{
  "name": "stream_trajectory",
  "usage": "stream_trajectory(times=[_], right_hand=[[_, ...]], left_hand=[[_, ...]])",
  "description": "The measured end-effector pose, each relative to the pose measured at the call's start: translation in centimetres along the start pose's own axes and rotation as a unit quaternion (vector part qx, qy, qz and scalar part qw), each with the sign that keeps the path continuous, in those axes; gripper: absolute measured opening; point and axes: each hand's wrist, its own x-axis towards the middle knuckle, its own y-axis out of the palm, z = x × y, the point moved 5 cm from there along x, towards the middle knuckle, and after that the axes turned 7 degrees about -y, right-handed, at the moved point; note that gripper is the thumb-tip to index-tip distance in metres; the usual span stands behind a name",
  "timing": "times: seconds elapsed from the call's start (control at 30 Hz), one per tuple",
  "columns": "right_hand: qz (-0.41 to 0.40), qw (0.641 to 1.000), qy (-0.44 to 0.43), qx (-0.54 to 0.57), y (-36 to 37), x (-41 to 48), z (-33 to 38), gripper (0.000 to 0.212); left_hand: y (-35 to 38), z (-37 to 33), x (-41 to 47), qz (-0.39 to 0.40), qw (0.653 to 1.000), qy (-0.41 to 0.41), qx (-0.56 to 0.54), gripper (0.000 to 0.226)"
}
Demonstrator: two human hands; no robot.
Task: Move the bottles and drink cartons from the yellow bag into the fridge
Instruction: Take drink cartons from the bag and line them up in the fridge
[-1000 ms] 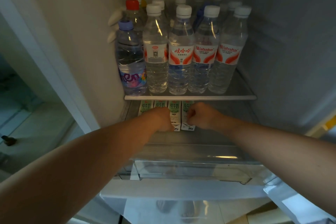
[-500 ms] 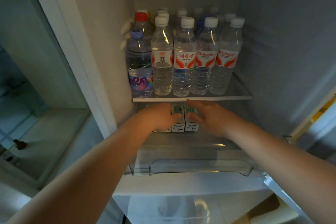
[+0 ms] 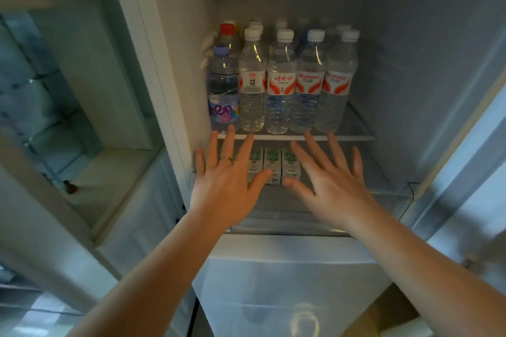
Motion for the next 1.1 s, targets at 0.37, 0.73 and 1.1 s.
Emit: stream_trajectory(times=[0.37,0.73,1.1], right_hand=[[0.035,0.997,-0.069,0.023,1.9,-8.2,2.5,0.077],[0.109,0.976,-0.166,0.091,4.8,-16.8,7.9,0.076],[0.192,0.95,-0.228,0.098,7.5,-31.0,11.1,0.076]], left_hand=[[0.8,0.5,-13.9,0.001,0.989,-0.15,0.009,0.079],[1.6,0.6,-30.3,0.003,0.955,-0.291,0.059,0.081],[2.7,-3.1,-46.3,0.058,0.922,-0.382,0.022,0.081]])
